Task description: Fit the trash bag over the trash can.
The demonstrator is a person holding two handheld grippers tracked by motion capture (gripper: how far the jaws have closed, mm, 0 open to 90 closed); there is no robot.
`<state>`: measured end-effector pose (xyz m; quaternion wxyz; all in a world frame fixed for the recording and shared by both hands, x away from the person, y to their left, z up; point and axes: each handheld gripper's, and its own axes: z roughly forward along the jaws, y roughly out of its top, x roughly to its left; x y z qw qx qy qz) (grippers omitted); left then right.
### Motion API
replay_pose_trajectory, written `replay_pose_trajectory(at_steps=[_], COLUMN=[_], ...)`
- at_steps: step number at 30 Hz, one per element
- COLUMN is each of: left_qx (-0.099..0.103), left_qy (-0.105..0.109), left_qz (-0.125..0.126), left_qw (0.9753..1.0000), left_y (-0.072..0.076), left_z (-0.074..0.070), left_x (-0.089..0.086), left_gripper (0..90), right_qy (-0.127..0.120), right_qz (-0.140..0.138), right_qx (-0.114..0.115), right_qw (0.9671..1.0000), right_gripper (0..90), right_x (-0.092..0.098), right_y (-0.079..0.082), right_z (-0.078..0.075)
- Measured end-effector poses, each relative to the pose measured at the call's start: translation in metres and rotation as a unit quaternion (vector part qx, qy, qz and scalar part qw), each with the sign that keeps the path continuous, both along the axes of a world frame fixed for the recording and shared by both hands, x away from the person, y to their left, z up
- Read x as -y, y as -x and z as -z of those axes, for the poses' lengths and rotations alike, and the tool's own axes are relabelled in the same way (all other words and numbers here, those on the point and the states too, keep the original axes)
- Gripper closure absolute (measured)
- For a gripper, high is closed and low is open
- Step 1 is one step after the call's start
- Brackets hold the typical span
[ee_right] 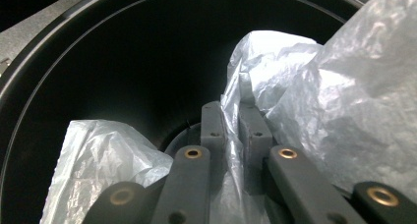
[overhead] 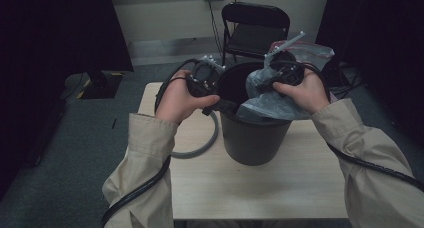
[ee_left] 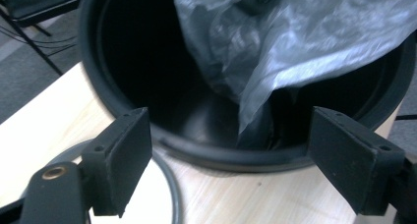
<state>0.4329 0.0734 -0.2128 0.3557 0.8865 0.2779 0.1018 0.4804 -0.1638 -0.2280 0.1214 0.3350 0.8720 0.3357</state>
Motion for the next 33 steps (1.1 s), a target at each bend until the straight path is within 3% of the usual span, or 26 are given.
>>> replay_pose_trajectory(at_steps=[9, 16, 18, 19, 20, 21, 22, 23, 24, 25, 28, 29, 31, 32, 33], left_qx=[-0.005, -0.023, -0.024, -0.031, -0.042, -0.05, -0.052, -0.052, -0.062, -0.058, -0.062, -0.069, -0.073, -0.078, -0.081], left_qy=[-0.018, -0.02, -0.029, -0.028, -0.024, -0.022, -0.029, -0.029, -0.035, -0.039, -0.046, -0.05, -0.061, -0.064, -0.064], left_qz=[0.013, 0.029, 0.033, 0.034, 0.034, 0.038, 0.046, 0.046, 0.045, 0.045, 0.041, 0.034, 0.028, 0.027, 0.023], left_qw=[0.9997, 0.9991, 0.9987, 0.9986, 0.9982, 0.9978, 0.9971, 0.9971, 0.9965, 0.9966, 0.9962, 0.9958, 0.9951, 0.9945, 0.9944], left_y=[-0.008, -0.013, -0.015, -0.016, -0.016, -0.017, -0.018, -0.018, -0.018, -0.019, -0.02, -0.02, -0.021, -0.021, -0.021], left_z=[0.005, 0.01, 0.014, 0.015, 0.017, 0.019, 0.021, 0.021, 0.023, 0.023, 0.023, 0.022, 0.022, 0.022, 0.022], left_x=[0.029, 0.049, 0.053, 0.054, 0.055, 0.057, 0.06, 0.06, 0.062, 0.063, 0.063, 0.063, 0.061, 0.061, 0.06], left_gripper=[17.7, 23.6, 28.1, 37.2, 37.2, 43.7, 59.7, 67.7, 67.7, 79.1, 83.9, 87.5, 87.8, 88.6, 88.6], right_qy=[-0.01, -0.022, -0.026, -0.028, -0.028, -0.029, -0.03, -0.03, -0.031, -0.034, -0.037, -0.033, -0.031, -0.033, -0.033], right_qz=[0.002, 0.009, 0.011, 0.012, 0.012, 0.012, 0.014, 0.014, 0.015, 0.013, 0.012, 0.012, 0.014, 0.02, 0.02], right_qx=[0.001, 0.002, 0.003, 0.003, 0.003, 0.002, 0.001, 0.001, 0.001, 0.001, 0.001, 0.002, 0.002, 0.007, 0.007], right_qw=[0.9999, 0.9997, 0.9996, 0.9995, 0.9995, 0.9995, 0.9994, 0.9994, 0.9994, 0.9993, 0.9992, 0.9994, 0.9994, 0.9992, 0.9992], right_gripper=[83.9, 83.9, 83.8, 83.9, 83.9, 83.9, 83.8, 83.8, 83.6, 82.7, 80.1, 74.1, 70.9, 62.6, 62.6], right_x=[-0.001, 0.0, 0.001, 0.002, 0.002, 0.002, 0.004, 0.004, 0.004, 0.006, 0.007, 0.01, 0.012, 0.02, 0.02], right_y=[-0.002, -0.003, -0.003, -0.003, -0.003, -0.003, -0.002, -0.002, -0.001, 0.0, 0.001, 0.003, 0.004, 0.006, 0.006], right_z=[-0.001, -0.004, -0.005, -0.006, -0.006, -0.006, -0.006, -0.006, -0.006, -0.006, -0.007, -0.008, -0.009, -0.012, -0.012])
